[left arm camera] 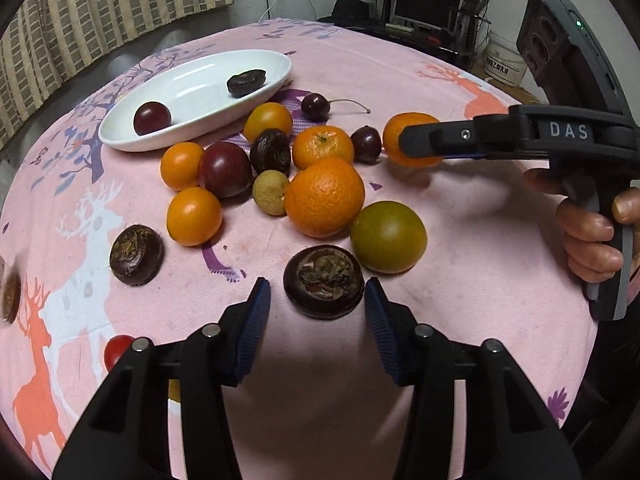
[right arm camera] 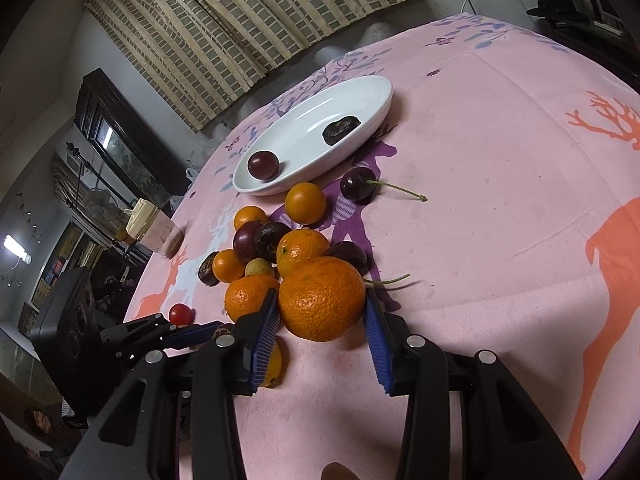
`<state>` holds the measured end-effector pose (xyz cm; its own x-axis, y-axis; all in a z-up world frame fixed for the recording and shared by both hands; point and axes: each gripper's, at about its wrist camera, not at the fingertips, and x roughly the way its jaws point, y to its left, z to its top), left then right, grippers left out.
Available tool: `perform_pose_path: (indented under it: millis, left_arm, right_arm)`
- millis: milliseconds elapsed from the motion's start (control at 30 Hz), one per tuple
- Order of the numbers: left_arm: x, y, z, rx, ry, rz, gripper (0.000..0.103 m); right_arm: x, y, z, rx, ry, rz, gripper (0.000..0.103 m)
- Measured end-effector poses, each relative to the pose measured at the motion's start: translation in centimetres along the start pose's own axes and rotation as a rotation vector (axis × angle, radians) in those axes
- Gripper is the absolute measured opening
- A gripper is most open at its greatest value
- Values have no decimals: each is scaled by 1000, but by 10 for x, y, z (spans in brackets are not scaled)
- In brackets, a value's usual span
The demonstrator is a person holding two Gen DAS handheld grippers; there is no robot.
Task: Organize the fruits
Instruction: 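Grasp a passion fruit with the left tool while the right tool grasps a mandarin, drop both on plate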
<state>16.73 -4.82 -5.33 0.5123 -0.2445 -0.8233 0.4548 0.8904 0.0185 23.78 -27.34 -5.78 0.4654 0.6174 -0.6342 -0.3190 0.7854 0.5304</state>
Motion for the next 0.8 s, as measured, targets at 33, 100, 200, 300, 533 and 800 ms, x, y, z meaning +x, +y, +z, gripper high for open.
perform_pose_path:
  millis: [33,100,200,300,533,800]
  left_arm:
    - [0,0,0,1,-1,0,49]
    - [1,0,1,3,-2,-15,41]
    - [-1,1,2,0,-3,-26,39]
    - [-15,12,6,-26,-38,-68,39]
    - [-41,88,75,-225,-210,-4,39]
    - [29,143,141,-335,-128,82,39]
  right_arm:
    - [0,0,0,0,0,-1,42]
    - [0,1,0,0,0,-3,42]
    - [-1,4,0,-15,-6,-9,42]
    - [-5,16,4,-68,-39,-30,42]
    - [21,47,72,-131,-109,-55,43]
    - [102,52,132,-178,-60,-195,43]
